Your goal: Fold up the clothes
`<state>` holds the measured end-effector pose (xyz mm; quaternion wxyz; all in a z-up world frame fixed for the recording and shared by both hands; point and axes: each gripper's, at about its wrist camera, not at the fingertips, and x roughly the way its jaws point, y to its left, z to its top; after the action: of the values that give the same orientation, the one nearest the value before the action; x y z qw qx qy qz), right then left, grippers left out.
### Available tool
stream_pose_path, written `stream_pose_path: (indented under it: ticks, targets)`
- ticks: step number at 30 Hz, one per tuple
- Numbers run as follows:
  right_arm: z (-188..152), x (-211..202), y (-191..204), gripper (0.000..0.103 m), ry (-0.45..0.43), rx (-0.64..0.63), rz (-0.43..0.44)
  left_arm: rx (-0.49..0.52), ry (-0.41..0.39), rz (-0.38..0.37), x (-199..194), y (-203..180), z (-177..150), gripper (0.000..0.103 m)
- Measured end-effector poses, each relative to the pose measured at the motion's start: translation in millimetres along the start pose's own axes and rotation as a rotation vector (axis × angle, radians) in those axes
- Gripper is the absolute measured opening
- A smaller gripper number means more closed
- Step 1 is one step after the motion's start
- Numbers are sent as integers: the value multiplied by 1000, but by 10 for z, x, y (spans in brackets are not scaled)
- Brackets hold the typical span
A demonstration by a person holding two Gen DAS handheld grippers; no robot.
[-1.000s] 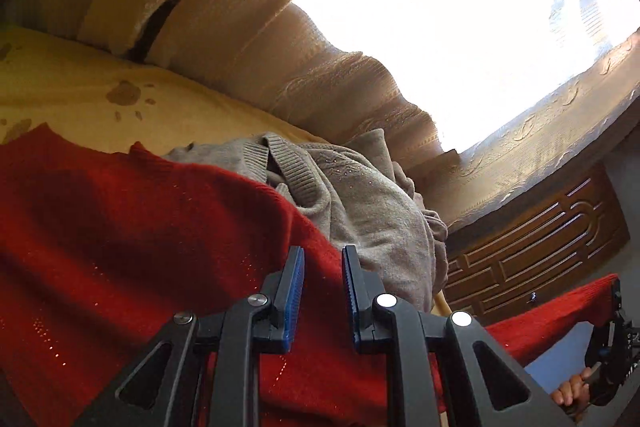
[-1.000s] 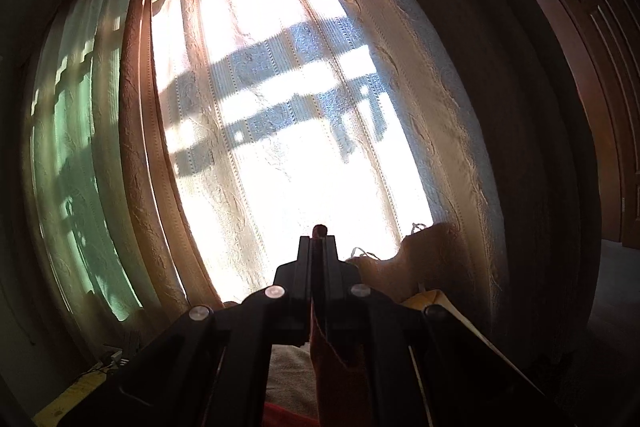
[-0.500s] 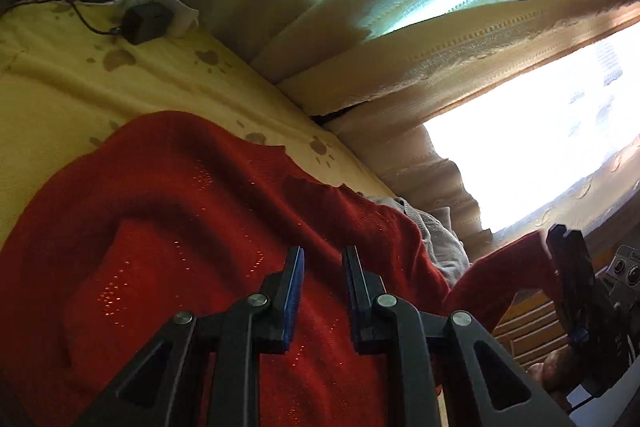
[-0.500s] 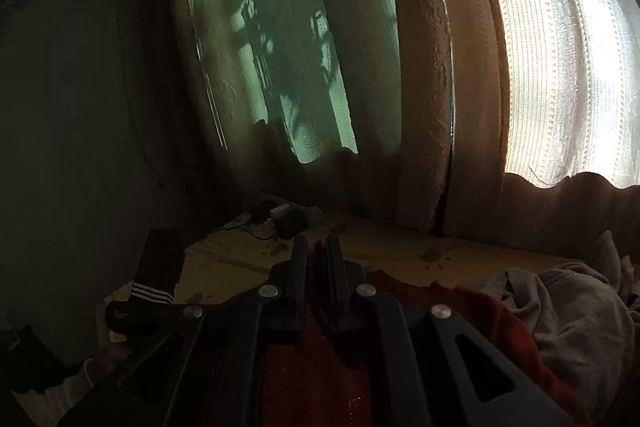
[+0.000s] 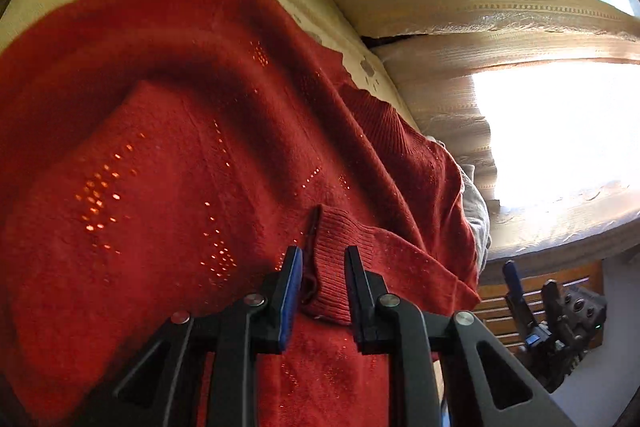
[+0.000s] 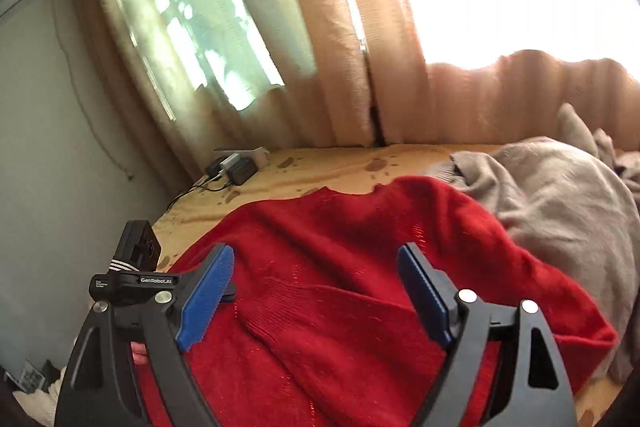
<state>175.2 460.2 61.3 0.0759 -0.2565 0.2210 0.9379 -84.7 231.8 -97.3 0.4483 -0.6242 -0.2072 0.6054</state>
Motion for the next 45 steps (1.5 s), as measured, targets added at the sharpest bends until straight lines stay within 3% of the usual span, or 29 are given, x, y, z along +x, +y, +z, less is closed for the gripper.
stream_pose_path:
  ticks: [1,3,6,18,25,28,29,31,34,36,40,45]
  targets:
    - [-43,-44,-85,87,-4,23,-11,-17,25,-20,31,-23,-16,45]
    - [-146,-101,-187,87,-2,39,-32,-39,67,-43,77,-77,-55,53]
    - [-305,-149,-217,87,13,17,-35,-42,102,-9,86,-166,-137,60]
    - [-525,-90,-48,87,31,-81,21,-202,168,-52,361,-142,-345,61]
    - [-573,-204,-231,87,-12,3,9,-288,103,-55,495,-195,-300,61]
    - [-589,-262,-322,87,-31,34,0,-251,36,-83,504,-267,-302,60]
    - [-591,-273,-349,87,-35,40,-1,-228,15,-98,507,-295,-305,60]
    - [-599,-295,-399,87,-44,52,-7,-215,2,-107,536,-297,-308,36]
    - [-610,-339,-455,87,-62,61,-22,-210,-4,-104,584,-258,-323,16]
    - [-616,-371,-494,87,-75,68,-32,-206,-20,-99,555,-213,-338,11]
    - [-615,-447,-594,87,-105,94,-61,-186,-107,-104,362,-189,-364,9]
    - [-600,-709,-743,87,-187,124,-133,-143,-263,-92,-350,-52,-284,9]
